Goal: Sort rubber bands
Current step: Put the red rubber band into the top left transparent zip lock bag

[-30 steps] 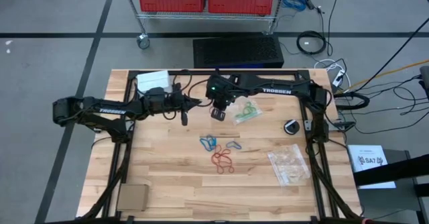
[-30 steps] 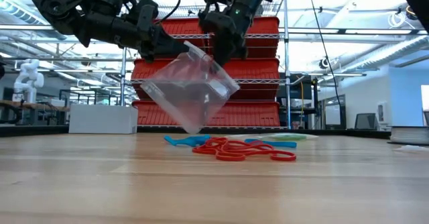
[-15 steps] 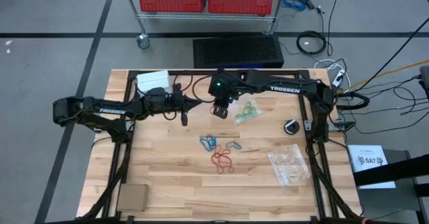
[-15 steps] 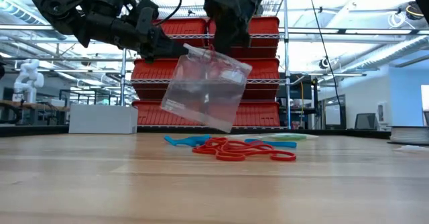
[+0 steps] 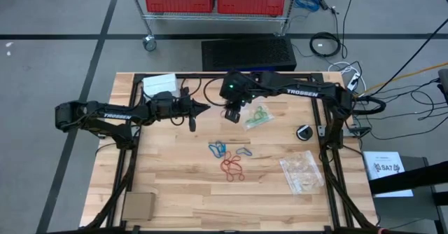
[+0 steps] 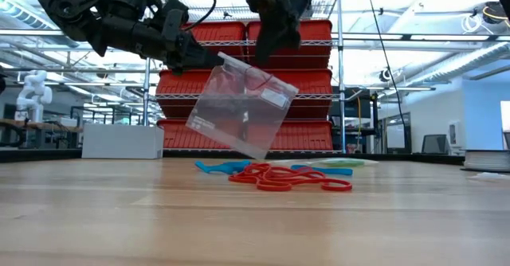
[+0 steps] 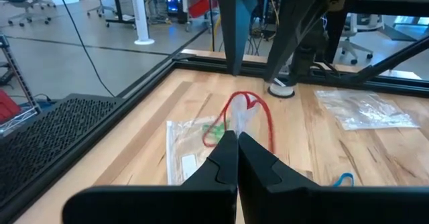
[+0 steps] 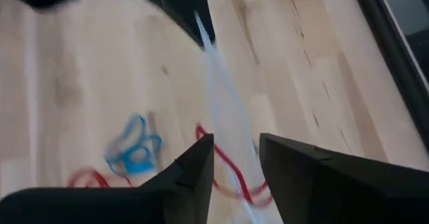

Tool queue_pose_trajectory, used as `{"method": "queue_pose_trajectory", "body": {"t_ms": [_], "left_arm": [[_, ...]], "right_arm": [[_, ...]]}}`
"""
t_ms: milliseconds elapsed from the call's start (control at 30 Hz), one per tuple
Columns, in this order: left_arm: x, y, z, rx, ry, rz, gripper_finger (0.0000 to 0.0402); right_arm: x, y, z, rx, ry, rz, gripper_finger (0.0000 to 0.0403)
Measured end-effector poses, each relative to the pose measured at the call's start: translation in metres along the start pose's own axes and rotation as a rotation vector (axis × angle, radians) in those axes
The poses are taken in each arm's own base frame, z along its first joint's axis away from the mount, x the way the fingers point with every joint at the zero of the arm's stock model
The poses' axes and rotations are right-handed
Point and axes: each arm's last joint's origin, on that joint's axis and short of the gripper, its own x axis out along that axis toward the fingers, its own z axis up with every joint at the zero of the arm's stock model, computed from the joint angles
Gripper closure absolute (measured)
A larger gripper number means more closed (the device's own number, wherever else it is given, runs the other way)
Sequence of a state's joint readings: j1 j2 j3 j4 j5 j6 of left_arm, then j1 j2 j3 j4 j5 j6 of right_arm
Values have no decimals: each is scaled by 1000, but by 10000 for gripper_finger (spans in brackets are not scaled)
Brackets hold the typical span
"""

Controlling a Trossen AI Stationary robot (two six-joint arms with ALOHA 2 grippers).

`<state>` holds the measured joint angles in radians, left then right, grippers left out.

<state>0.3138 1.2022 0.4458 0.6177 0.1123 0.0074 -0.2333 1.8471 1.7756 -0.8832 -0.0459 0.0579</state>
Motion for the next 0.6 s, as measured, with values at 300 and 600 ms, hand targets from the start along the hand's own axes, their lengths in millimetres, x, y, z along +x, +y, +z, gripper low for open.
{"method": "queue_pose_trajectory", "body": {"t_ms": [300, 600], "left_arm": [[0, 0, 0, 1, 4, -8, 402], [0, 0, -2, 24, 16, -11, 402]], "right_arm": [[-6, -33, -18, 98, 181, 3, 265], [-5, 23, -23, -227, 191, -115, 261]]}}
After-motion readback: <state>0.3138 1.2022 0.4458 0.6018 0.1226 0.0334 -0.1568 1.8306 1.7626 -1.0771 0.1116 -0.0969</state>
